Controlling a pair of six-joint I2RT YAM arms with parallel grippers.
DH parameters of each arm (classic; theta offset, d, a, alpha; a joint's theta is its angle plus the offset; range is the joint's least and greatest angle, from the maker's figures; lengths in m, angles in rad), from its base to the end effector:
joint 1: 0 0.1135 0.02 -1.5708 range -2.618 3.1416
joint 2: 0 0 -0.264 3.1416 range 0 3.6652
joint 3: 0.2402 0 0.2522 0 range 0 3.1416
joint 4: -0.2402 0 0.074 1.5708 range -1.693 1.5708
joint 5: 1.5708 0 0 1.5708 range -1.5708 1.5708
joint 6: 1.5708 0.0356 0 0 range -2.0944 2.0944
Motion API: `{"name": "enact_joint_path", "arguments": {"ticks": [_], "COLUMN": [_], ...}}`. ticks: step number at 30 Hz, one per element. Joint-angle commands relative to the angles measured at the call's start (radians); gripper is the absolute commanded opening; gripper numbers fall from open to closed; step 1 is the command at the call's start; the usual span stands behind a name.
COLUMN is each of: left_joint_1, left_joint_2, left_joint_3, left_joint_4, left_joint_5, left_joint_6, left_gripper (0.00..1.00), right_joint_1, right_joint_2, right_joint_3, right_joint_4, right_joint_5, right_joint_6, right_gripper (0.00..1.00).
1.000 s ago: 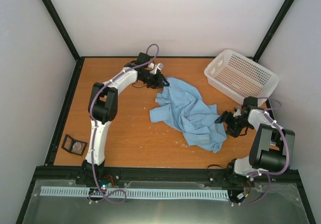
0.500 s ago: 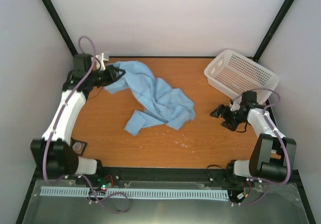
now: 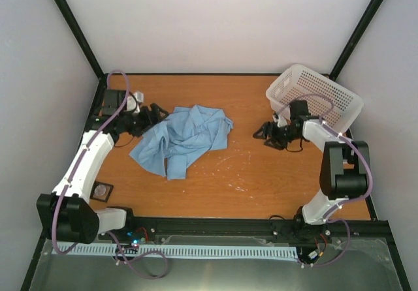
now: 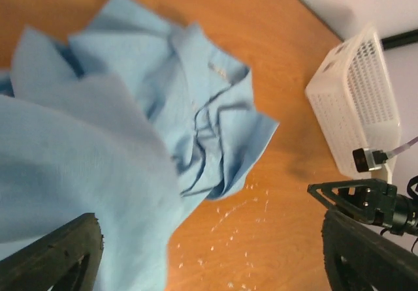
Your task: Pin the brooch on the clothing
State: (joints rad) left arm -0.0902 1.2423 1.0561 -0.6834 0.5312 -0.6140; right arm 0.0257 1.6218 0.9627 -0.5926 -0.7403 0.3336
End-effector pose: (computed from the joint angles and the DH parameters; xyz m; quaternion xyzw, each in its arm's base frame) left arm 0.2515 -0.0409 0.2970 -0.1476 0.8987 -0.3457 0.2261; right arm 0.2946 0.0316 0.1794 0.0844 0.9184 0.3779 0.0819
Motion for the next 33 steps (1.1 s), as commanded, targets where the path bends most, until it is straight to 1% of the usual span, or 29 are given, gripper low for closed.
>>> {"name": "enact_joint_path", "arguments": {"ticks": [1, 3, 6, 7, 8, 9, 12, 15, 16, 19, 22, 23, 26, 27, 30, 32, 33], "left_joint_1": [-0.014, -0.031, -0.089, -0.098, -0.100, -0.100, -0.100, -0.099, -0.098, -0.093, -0.090, -0.089, -0.089, -0.090, -0.091, -0.091, -0.091], "left_joint_2": [-0.017, 0.014, 0.097, 0.118, 0.134, 0.155, 0.253, 0.404, 0.462, 0.636, 0.774, 0.807, 0.875, 0.885, 0.887, 0.862, 0.845], "left_joint_3": [0.128, 0.192, 0.382, 0.421, 0.439, 0.443, 0.443, 0.475, 0.499, 0.577, 0.659, 0.672, 0.683, 0.686, 0.673, 0.635, 0.605], "left_joint_4": [-0.076, -0.084, -0.203, -0.220, -0.215, -0.199, -0.120, -0.046, -0.034, 0.000, -0.010, -0.007, 0.011, 0.010, -0.009, -0.009, 0.001], "left_joint_5": [-0.122, -0.152, -0.308, -0.341, -0.357, -0.362, -0.327, -0.226, -0.211, -0.132, -0.079, -0.068, 0.002, 0.018, 0.050, 0.075, 0.076], "left_joint_6": [-0.012, 0.002, 0.038, 0.056, 0.071, 0.094, 0.182, 0.267, 0.281, 0.335, 0.355, 0.354, 0.365, 0.367, 0.377, 0.377, 0.372], "left_gripper": [0.93, 0.93, 0.91, 0.91, 0.94, 0.98, 0.97, 0.98, 0.98, 0.99, 0.99, 0.99, 0.92, 0.90, 0.79, 0.71, 0.69], "right_joint_1": [0.058, 0.105, 0.173, 0.189, 0.201, 0.208, 0.245, 0.294, 0.310, 0.349, 0.357, 0.357, 0.357, 0.356, 0.343, 0.328, 0.323], "right_joint_2": [0.089, 0.121, 0.155, 0.173, 0.192, 0.213, 0.292, 0.350, 0.372, 0.464, 0.539, 0.564, 0.616, 0.612, 0.535, 0.501, 0.504], "right_joint_3": [0.139, 0.190, 0.242, 0.273, 0.299, 0.324, 0.398, 0.487, 0.522, 0.663, 0.746, 0.766, 0.843, 0.869, 0.817, 0.764, 0.749], "right_joint_4": [0.006, 0.029, 0.084, 0.081, 0.078, 0.075, 0.075, 0.049, 0.036, -0.074, -0.110, -0.115, -0.176, -0.199, -0.184, -0.162, -0.167], "right_joint_5": [0.020, 0.039, 0.058, 0.075, 0.095, 0.104, 0.118, 0.150, 0.159, 0.201, 0.205, 0.194, 0.183, 0.202, 0.211, 0.166, 0.117], "right_joint_6": [-0.032, -0.007, 0.032, 0.037, 0.044, 0.058, 0.109, 0.112, 0.106, 0.071, 0.070, 0.075, 0.072, 0.063, 0.048, 0.044, 0.035], "right_gripper": [0.71, 0.78, 0.90, 0.93, 0.95, 0.95, 0.95, 0.93, 0.91, 0.86, 0.75, 0.69, 0.34, 0.26, 0.18, 0.17, 0.21]}}
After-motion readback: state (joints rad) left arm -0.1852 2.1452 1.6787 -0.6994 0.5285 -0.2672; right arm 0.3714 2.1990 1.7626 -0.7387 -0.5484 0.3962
